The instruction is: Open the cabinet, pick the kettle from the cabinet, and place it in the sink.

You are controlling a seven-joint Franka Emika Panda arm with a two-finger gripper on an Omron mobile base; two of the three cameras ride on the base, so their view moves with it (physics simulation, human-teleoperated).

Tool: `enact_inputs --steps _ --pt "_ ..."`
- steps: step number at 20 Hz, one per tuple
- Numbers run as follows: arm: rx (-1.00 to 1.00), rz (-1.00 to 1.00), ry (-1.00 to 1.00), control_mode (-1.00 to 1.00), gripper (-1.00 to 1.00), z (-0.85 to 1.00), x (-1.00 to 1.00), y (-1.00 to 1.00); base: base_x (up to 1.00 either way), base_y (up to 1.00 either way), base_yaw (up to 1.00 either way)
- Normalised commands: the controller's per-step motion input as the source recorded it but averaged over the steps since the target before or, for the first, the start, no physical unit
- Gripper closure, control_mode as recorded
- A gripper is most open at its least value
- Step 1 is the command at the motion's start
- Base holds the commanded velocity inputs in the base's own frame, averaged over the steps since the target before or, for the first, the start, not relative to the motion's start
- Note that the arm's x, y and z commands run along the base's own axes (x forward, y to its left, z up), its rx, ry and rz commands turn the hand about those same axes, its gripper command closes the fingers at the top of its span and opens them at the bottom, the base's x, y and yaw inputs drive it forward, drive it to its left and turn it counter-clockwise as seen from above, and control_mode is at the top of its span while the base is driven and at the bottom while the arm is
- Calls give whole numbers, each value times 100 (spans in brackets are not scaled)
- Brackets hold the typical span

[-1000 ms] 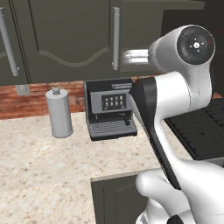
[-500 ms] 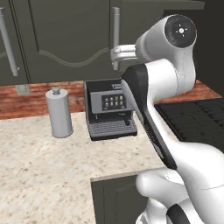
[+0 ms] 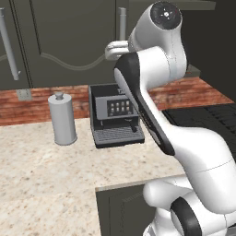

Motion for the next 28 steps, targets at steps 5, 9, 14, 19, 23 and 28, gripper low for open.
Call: enact_inputs --steps 5,9,14,19,23,28 --pt "0 0 -1 -100 -100 -2 38 15 0 0 0" --pt "0 0 0 -100 -100 -6 36 1 0 0 0" --pt "0 0 0 -100 -100 -8 32 -2 0 0 0" --pt "0 0 0 -100 -100 -9 36 0 0 0 0" --pt "0 0 0 -100 -100 -7 37 0 0 0 0" --pt "0 0 0 -100 -100 -6 37 0 0 0 0"
